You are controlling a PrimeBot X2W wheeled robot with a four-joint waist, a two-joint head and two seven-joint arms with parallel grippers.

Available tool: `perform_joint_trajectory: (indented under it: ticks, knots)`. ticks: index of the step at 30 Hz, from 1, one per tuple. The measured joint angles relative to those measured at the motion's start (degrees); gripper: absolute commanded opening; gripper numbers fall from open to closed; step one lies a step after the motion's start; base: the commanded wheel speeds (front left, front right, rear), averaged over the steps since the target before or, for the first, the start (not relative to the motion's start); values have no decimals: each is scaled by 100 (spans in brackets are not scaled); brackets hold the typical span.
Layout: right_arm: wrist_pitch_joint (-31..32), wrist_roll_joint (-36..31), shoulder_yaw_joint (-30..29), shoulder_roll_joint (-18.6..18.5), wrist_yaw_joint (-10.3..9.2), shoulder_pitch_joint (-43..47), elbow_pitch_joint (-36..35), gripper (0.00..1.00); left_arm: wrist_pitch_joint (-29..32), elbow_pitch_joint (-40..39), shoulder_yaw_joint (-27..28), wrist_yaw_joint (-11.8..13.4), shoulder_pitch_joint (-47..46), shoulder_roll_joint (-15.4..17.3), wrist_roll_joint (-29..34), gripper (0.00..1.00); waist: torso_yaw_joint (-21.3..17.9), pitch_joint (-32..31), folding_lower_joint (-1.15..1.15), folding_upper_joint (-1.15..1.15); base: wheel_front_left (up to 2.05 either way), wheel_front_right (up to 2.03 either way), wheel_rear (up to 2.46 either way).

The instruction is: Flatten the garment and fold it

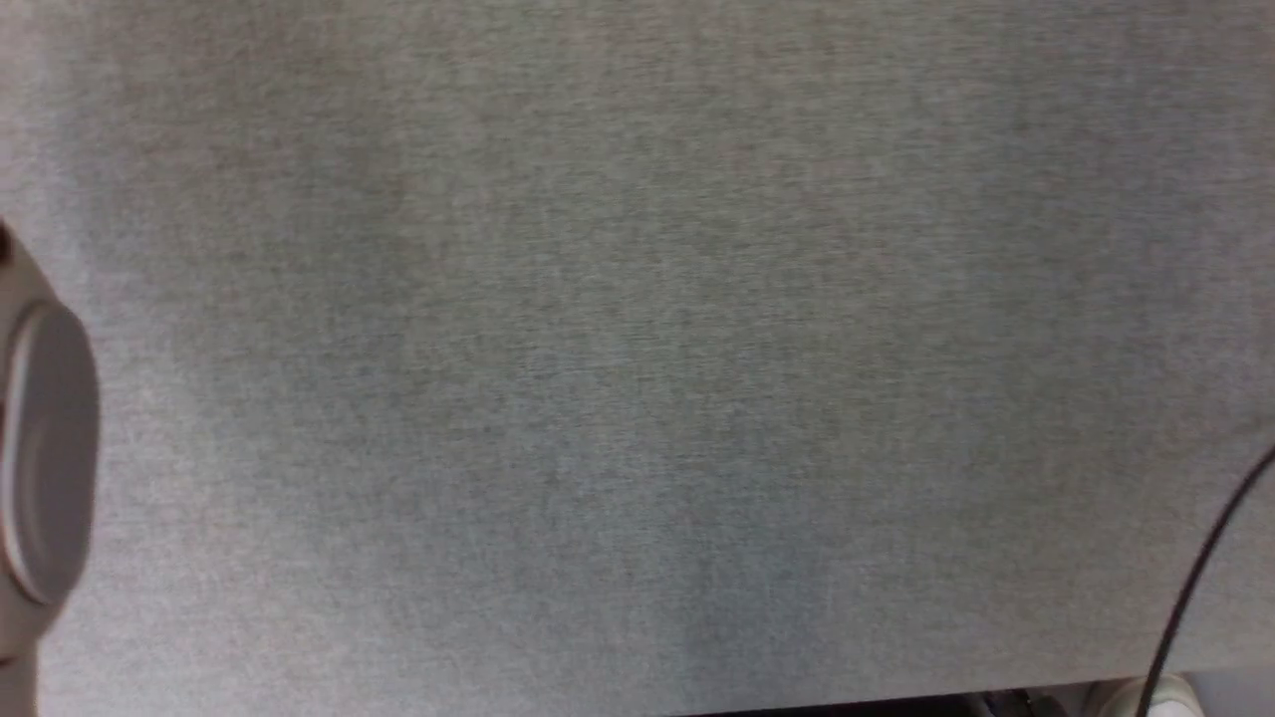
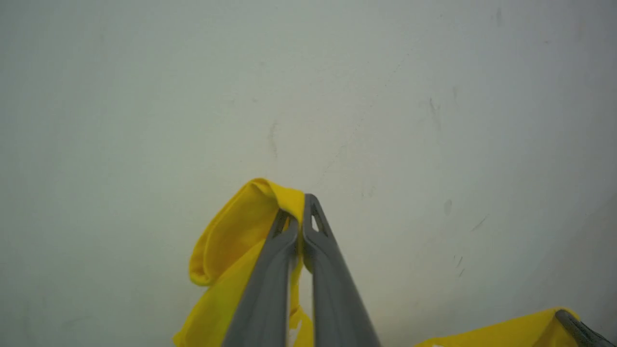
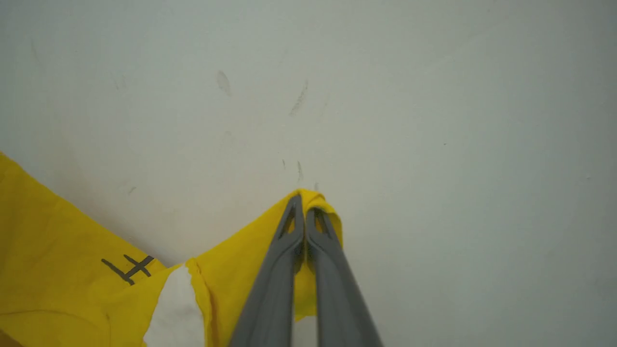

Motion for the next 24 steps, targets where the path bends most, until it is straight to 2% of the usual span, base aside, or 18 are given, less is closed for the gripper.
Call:
perform_joint_trajectory:
  ticks: [7,13,19,24]
  knots:
    - [197,1095,693,-325,0,542,-104,0,747,-439,112,-69,971,120,-488,0,202,-88,-2,0,0,0,0]
    - [822,2209,996,-961,0,1590,-824,0,1572,-1217,126,-14,2156,271,-837,0,299,-359,-2,0,0,0,0]
    - [1362,2982,862,-1508,0,3081,-1979,0,2150,-2374,323,479,3612,358,-1223,0,366,-723,-2,0,0,0,0]
    - [1752,3296,346,-1595,0,4402,-2998,0,2405,-3387,626,977,4848,380,-1468,0,372,-1073,-2,0,0,0,0]
